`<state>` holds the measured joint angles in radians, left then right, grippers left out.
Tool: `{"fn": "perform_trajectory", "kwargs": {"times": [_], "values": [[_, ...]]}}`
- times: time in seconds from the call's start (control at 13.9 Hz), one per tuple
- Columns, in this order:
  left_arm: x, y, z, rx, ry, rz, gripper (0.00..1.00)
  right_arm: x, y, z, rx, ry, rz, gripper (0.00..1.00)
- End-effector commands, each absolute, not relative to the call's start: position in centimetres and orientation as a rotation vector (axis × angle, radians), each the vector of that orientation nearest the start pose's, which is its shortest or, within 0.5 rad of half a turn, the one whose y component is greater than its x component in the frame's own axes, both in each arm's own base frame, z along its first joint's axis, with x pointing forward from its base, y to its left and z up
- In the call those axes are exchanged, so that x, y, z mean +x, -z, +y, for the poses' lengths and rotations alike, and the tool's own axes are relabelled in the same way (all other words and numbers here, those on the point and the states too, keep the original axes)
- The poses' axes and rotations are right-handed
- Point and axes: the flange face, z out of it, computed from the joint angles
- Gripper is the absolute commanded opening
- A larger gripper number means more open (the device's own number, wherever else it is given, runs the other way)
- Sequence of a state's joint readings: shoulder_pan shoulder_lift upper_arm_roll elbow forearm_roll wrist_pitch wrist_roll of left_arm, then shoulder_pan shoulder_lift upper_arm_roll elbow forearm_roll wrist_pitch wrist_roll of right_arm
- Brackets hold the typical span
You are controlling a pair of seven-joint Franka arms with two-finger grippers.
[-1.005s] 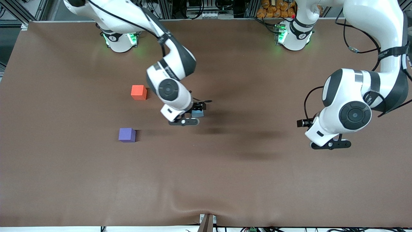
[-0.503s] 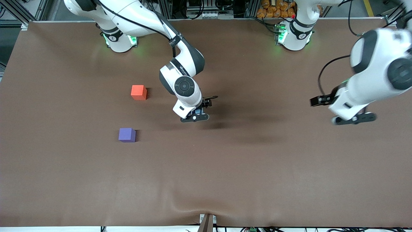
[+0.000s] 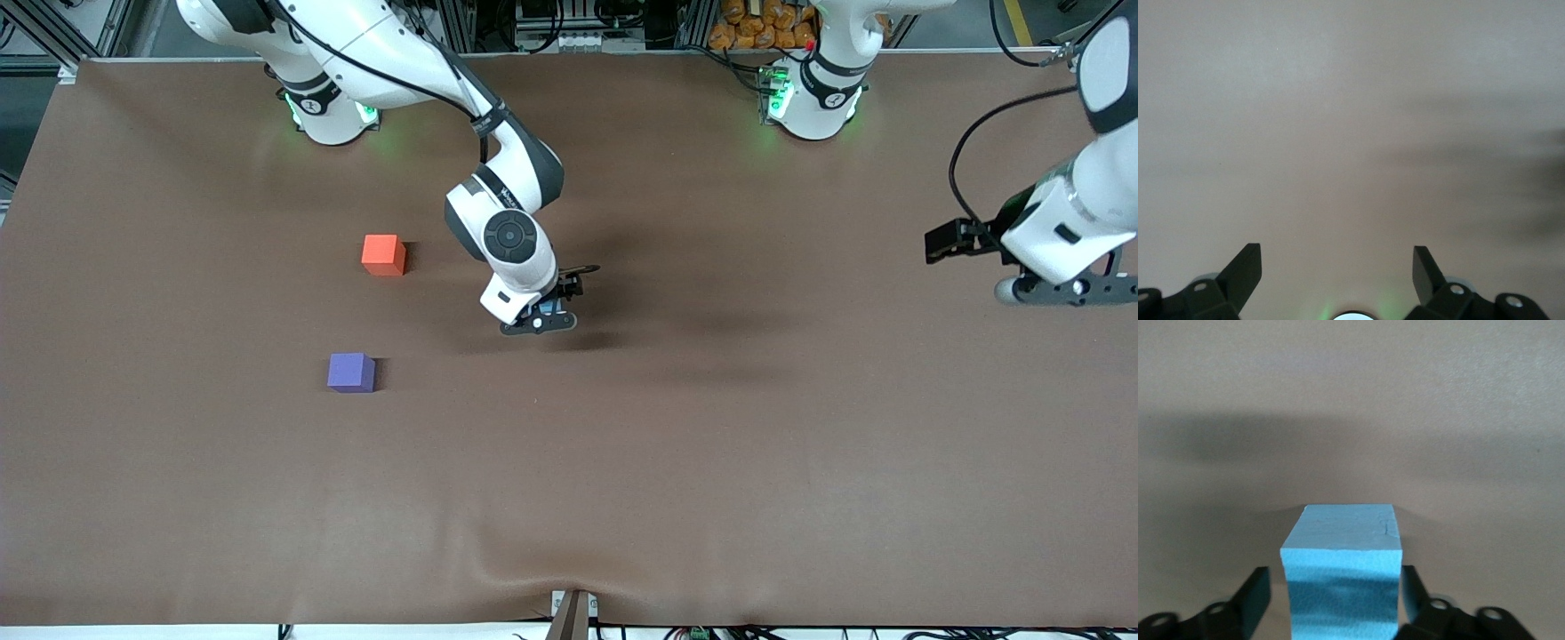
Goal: Place blue block between orange and purple blocks
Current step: 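Carry the blue cube between the orange and purple cubes, lower it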
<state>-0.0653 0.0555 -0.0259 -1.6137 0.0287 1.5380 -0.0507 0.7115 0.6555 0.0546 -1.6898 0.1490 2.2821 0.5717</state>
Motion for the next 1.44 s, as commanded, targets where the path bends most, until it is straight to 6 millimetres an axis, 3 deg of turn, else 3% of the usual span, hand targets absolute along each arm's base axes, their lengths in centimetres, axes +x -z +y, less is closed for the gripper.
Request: {"fn": "perform_trajectory", "kwargs": {"times": [0.0,0.14,0.22,0.36,0.43,0.57,0.72,0.79,0.93,1.15,1.36], "values": [[53.6,-61.0,-5.6,-3.119,-0.128,0.107,1.0,48.8,-23.0,46.3,-3.088,-0.184,-0.004,0.0],[52.5,-61.3,-6.0,-3.116,-0.12,0.121,1.0,50.2,-26.5,45.2,-3.114,-0.254,0.036,0.0],[52.4,-61.6,-6.8,-3.115,-0.098,0.143,1.0,51.0,-29.5,43.5,-3.134,-0.302,0.056,0.0],[52.6,-62.4,-7.0,-3.118,-0.046,0.146,1.0,53.4,-36.7,36.6,-3.163,-0.343,0.149,0.0],[52.7,-62.8,-6.7,-3.12,-0.029,0.136,1.0,53.5,-38.7,33.9,-3.165,-0.352,0.142,0.0],[52.9,-63.1,-6.0,-3.124,-0.022,0.105,1.0,53.8,-39.9,26.5,-3.144,-0.36,0.138,0.0],[53.3,-63.7,-4.5,-3.137,0.0,0.075,1.0,53.3,-39.2,20.2,-3.105,-0.316,0.033,0.0],[53.5,-64.4,-5.0,-3.137,0.024,0.089,1.0,52.9,-38.1,17.5,-3.1,-0.326,0.036,0.0],[53.3,-64.8,-6.3,-3.123,0.035,0.121,1.0,51.8,-35.2,15.8,-3.1,-0.35,0.054,0.0],[53.4,-64.8,-5.8,-3.126,0.032,0.119,1.0,51.3,-31.6,13.7,-3.096,-0.305,0.114,0.0],[53.7,-64.1,-6.0,-3.134,0.01,0.118,1.0,50.0,-27.3,13.2,-3.097,-0.219,0.13,0.0]]}}
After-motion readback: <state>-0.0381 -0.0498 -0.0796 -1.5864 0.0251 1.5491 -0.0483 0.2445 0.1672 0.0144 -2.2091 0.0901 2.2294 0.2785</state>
